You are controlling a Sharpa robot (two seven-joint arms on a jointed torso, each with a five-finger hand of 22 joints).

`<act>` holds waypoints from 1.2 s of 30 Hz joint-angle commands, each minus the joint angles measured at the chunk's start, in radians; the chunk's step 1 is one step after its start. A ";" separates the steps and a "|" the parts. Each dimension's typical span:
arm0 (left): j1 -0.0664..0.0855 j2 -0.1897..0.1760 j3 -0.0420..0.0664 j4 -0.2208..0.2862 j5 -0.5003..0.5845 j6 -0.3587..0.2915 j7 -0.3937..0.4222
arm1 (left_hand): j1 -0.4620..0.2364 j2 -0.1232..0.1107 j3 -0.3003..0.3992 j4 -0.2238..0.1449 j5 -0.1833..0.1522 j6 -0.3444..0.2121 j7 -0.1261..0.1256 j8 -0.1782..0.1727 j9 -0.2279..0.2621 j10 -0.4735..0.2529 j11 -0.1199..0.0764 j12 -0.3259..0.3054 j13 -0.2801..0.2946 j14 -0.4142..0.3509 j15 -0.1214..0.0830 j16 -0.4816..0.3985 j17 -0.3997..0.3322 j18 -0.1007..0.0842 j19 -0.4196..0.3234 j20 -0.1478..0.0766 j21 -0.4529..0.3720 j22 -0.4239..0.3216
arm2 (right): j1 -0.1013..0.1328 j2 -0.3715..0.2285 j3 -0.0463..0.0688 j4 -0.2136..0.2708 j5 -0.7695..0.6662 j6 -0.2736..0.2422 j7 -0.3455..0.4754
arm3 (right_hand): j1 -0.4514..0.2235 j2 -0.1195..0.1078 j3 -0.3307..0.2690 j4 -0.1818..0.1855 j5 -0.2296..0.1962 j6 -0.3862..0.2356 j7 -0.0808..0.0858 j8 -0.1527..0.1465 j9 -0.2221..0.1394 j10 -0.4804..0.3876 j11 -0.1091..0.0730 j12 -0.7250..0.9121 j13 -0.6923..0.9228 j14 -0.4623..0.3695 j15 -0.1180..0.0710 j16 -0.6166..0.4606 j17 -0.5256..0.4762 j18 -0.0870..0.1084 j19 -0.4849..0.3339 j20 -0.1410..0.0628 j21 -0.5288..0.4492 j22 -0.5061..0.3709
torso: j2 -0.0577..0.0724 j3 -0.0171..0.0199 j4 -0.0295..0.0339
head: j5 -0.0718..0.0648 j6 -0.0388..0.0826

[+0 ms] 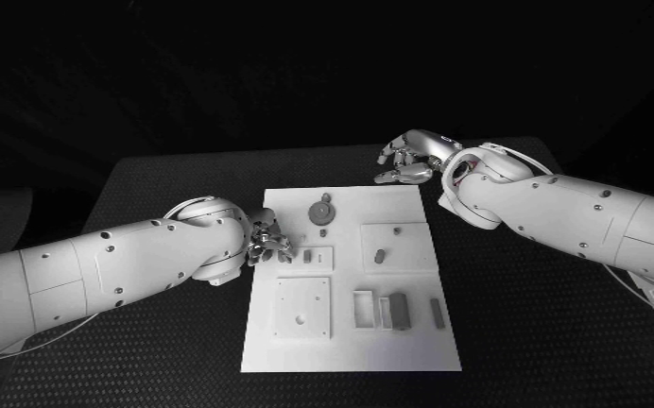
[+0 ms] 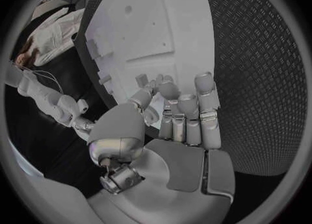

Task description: Assemble the parts on the task board

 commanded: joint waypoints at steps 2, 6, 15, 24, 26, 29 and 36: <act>-0.008 0.004 -0.004 0.005 -0.029 0.011 -0.002 | 0.010 0.014 0.020 0.000 0.005 0.003 -0.002 0.167 0.014 0.007 0.000 0.005 0.001 0.003 -0.012 0.007 0.001 0.007 0.001 -0.007 0.004 0.022 | 0.000 0.000 0.000 0.002 -0.003 0.011 0.009 | -0.009 -0.001 0.000 0.004 0.003 -0.009 0.019 0.006 -0.001 -0.006 0.002 0.006 -0.002 0.004 -0.003 0.002 -0.001 0.012 0.003 -0.006 -0.004 0.015 | 0.000 -0.0005 0.0003 | 0.000 0.000; -0.009 0.003 -0.004 0.010 -0.045 0.013 -0.001 | 0.011 0.014 0.021 -0.001 0.005 0.003 -0.002 0.167 0.014 0.007 0.000 0.005 0.001 0.003 -0.012 0.007 0.001 0.007 0.001 -0.007 0.005 0.022 | 0.000 0.000 0.000 0.001 -0.002 0.011 0.009 | -0.009 -0.001 0.000 0.004 0.003 -0.009 0.019 0.006 -0.001 -0.006 0.002 0.006 -0.002 0.004 -0.003 0.002 -0.001 0.012 0.003 -0.006 -0.004 0.015 | 0.000 -0.0006 0.0002 | 0.000 -0.001; -0.012 0.002 -0.005 0.021 -0.080 0.009 -0.001 | 0.011 0.014 0.021 -0.002 0.005 0.003 -0.002 0.167 0.014 0.007 0.000 0.005 0.001 0.003 -0.012 0.007 0.001 0.007 0.001 -0.006 0.005 0.022 | 0.000 0.000 0.000 0.004 -0.002 0.011 0.009 | -0.009 -0.001 -0.001 0.004 0.003 -0.009 0.019 0.006 -0.001 -0.006 0.002 0.006 -0.002 0.004 -0.003 0.002 -0.001 0.012 0.003 -0.006 -0.004 0.015 | 0.000 -0.0001 0.0003 | 0.000 -0.003; -0.014 0.001 -0.005 0.031 -0.093 0.006 -0.002 | 0.011 0.014 0.021 -0.003 0.005 0.003 -0.002 0.168 0.014 0.007 0.000 0.005 0.001 0.003 -0.011 0.007 0.002 0.007 0.001 -0.006 0.006 0.022 | -0.001 -0.001 0.000 0.004 -0.002 0.011 0.009 | -0.009 0.000 -0.001 0.004 0.003 -0.009 0.019 0.006 -0.001 -0.006 0.002 0.006 -0.002 0.004 -0.003 0.002 -0.001 0.012 0.003 -0.006 -0.004 0.015 | 0.000 0.0005 -0.0006 | 0.001 -0.004; -0.015 0.001 -0.005 0.033 -0.092 0.004 -0.001 | 0.009 0.010 0.019 -0.003 0.004 0.002 -0.002 0.168 0.014 0.007 0.000 0.005 0.001 0.004 -0.011 0.007 0.001 0.007 0.001 -0.006 0.006 0.022 | -0.001 -0.001 0.000 0.005 -0.002 0.011 0.009 | -0.009 0.000 -0.001 0.004 0.003 -0.009 0.019 0.006 -0.001 -0.006 0.002 0.006 -0.002 0.004 -0.003 0.002 -0.001 0.012 0.003 -0.006 -0.004 0.015 | 0.000 0.0004 -0.0005 | 0.001 -0.005; -0.015 0.001 -0.006 0.033 -0.085 0.001 0.000 | 0.002 -0.002 0.016 0.002 0.002 0.001 -0.001 0.168 0.012 0.007 0.001 0.004 -0.001 0.004 -0.011 0.005 0.001 0.007 0.001 -0.006 0.007 0.021 | -0.001 -0.001 0.000 0.005 -0.002 0.011 0.009 | -0.009 -0.001 -0.001 0.004 0.003 -0.009 0.019 0.006 -0.001 -0.006 0.002 0.006 -0.002 0.004 -0.003 0.002 -0.001 0.012 0.003 -0.006 -0.004 0.015 | 0.000 0.0009 -0.0001 | 0.000 -0.005; -0.015 0.000 -0.006 0.026 -0.069 -0.015 0.001 | -0.037 -0.044 0.003 0.044 -0.036 -0.011 0.003 0.158 0.000 0.007 0.004 0.001 -0.005 0.003 -0.013 0.001 -0.001 0.009 -0.001 -0.006 0.005 0.018 | -0.001 -0.001 0.000 0.004 -0.002 0.010 0.009 | -0.009 -0.001 -0.001 0.004 0.003 -0.009 0.019 0.006 -0.001 -0.006 0.002 0.006 -0.003 0.004 -0.003 0.002 -0.001 0.012 0.003 -0.006 -0.004 0.015 | 0.000 0.0007 -0.0003 | 0.000 -0.005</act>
